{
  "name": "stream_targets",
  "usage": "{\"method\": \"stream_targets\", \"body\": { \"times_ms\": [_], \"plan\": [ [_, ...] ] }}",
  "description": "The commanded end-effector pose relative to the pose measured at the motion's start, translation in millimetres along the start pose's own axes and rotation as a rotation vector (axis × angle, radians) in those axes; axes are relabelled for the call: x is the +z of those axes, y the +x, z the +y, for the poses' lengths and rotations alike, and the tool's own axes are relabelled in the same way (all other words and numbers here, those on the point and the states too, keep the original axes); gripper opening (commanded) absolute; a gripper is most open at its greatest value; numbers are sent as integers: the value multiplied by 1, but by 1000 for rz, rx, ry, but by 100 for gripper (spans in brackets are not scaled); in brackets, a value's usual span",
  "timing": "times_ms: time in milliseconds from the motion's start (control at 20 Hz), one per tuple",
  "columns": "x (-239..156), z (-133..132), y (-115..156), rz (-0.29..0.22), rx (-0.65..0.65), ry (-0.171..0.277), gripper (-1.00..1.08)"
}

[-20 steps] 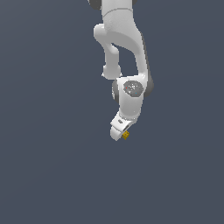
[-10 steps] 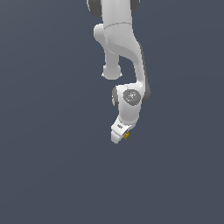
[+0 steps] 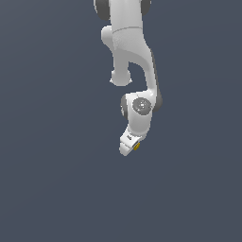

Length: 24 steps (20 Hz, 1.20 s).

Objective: Pick up the object and move it to a goal position.

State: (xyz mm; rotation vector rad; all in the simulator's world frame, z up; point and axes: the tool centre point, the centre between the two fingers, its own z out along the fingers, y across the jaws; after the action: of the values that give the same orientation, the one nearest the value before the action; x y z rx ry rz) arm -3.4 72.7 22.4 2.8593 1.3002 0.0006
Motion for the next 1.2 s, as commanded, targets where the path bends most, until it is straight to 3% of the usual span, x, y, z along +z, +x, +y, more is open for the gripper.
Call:
{"method": "stream_targets", "body": {
  "times_ms": [0,600,1150],
  "plan": [
    [0,-1,0,0,-1,1,-100],
    [-21,2,-5,0,0,0,-100],
    [-111,10,-22,-1,-1,0,-100]
  ]
}}
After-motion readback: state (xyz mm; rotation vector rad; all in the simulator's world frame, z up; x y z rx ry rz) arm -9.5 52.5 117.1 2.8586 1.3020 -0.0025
